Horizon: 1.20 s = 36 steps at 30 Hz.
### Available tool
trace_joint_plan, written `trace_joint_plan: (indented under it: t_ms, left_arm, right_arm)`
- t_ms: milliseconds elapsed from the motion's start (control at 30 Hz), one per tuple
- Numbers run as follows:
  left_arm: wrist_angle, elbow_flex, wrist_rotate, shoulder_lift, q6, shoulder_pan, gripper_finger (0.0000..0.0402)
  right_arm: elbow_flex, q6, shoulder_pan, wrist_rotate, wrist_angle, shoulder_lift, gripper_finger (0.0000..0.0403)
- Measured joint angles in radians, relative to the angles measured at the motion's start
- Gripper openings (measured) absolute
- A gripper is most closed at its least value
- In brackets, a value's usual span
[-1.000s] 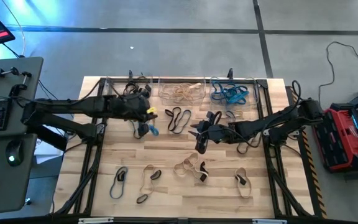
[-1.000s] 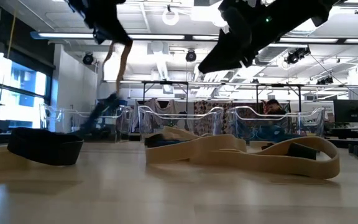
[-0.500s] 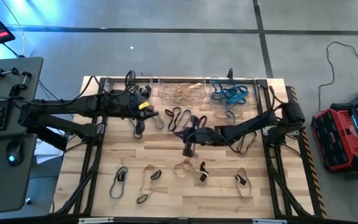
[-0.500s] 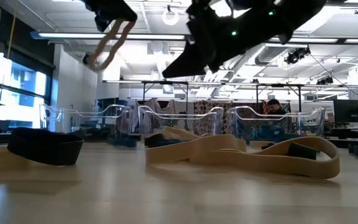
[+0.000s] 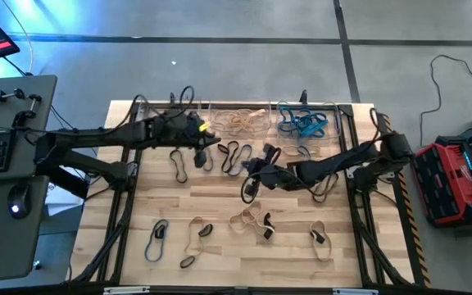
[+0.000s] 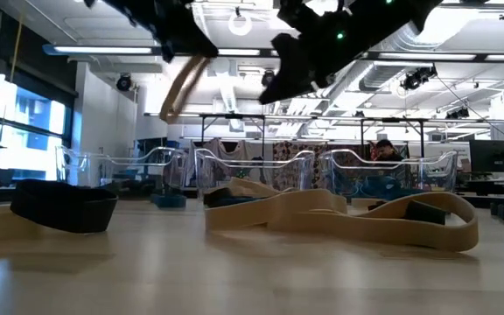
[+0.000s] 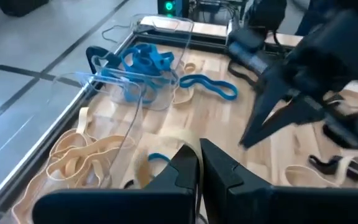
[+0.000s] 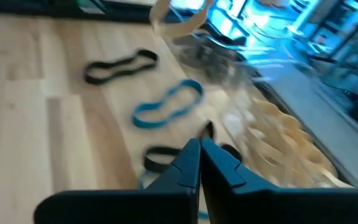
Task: Sort rubber bands into baskets
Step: Put the brown rubber band into the middle transparent bin
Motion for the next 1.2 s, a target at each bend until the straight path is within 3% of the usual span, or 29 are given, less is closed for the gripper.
trace_joint_plan:
  t_ms: [300, 533, 800, 1000, 1200]
  left_arm:
    - [0.051, 0.109, 0.125, 0.203, 0.082, 0.158, 0.0000]
    - [0.048, 0.265, 0.187, 0.395, 0.155, 0.253, 0.0000]
    - [0.003, 0.411, 0.190, 0.585, 0.204, 0.351, 0.0000]
    - [-0.009, 0.452, 0.238, 0.672, 0.233, 0.377, 0.0000]
    - [-0.026, 0.455, 0.242, 0.681, 0.276, 0.381, 0.0020]
  right_arm:
    - [0.000, 0.108, 0.048, 0.174, -0.244, -0.087, 0.0000]
    - [0.000, 0.212, 0.071, 0.223, -0.375, -0.094, 0.0000]
    - [0.000, 0.269, 0.103, 0.262, -0.428, -0.094, 0.0000]
    - [0.000, 0.291, 0.107, 0.268, -0.442, -0.094, 0.0000]
    - [-0.001, 0.292, 0.105, 0.268, -0.451, -0.094, 0.0000]
